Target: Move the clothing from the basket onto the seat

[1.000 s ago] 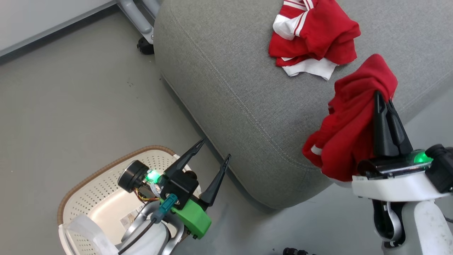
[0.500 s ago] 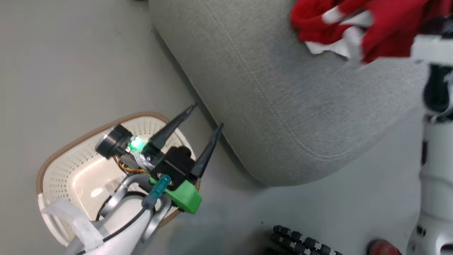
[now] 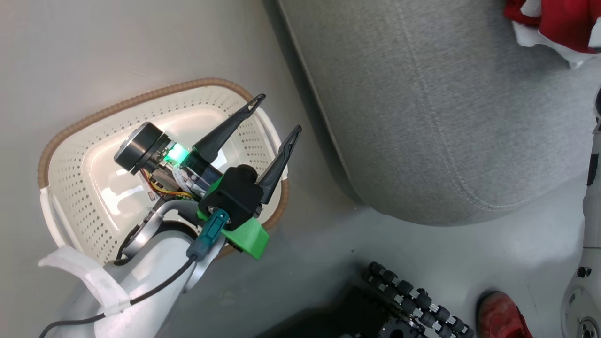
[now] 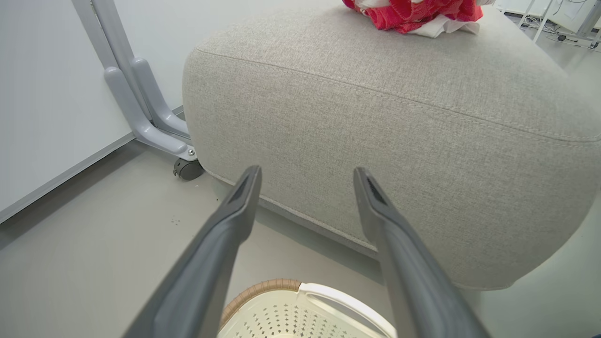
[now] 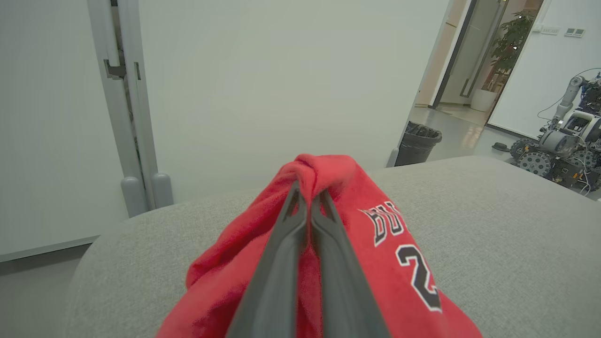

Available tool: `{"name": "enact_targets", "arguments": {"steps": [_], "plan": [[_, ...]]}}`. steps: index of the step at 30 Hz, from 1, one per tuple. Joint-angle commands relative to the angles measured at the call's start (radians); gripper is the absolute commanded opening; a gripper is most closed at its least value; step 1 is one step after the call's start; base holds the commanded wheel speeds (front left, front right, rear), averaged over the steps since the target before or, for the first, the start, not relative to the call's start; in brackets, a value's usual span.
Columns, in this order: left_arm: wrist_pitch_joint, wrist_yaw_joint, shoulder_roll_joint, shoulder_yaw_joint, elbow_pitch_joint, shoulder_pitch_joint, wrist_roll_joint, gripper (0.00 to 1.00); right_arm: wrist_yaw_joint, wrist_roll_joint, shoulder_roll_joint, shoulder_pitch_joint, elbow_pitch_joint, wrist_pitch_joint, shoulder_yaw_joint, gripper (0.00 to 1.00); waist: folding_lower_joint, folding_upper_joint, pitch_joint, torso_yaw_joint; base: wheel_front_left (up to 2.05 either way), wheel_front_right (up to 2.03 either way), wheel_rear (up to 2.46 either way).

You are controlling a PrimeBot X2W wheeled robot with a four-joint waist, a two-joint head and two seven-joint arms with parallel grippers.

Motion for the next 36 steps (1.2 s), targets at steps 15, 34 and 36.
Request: {"name": "enact_targets", "arguments": {"steps": [15,34,36], "plan": [[-0.145,0.044,-0.081,-0.009,0.157,0.06,-0.07,1.0,-0.002,-0.188,0.043,0.218,-0.128,-0.003,-0.036,1.0,-0.0002,-0.0001,-0.166,0.099,0.0,0.0,0.0],[-0.261,0.107,-0.265,0.307,0.282,0.352,-0.287,1.0,-0.002,-0.101,0.065,0.661,-0.168,-0.003,0.315,1.0,-0.0002,-0.0001,-0.607,0.395,0.0,0.0,0.0],[-0.261,0.092,-0.274,0.362,0.266,0.393,-0.282,1.0,-0.002,-0.098,0.072,0.682,-0.183,-0.003,0.326,1.0,-0.0002,-0.0001,-0.642,0.419,0.0,0.0,0.0]]}}
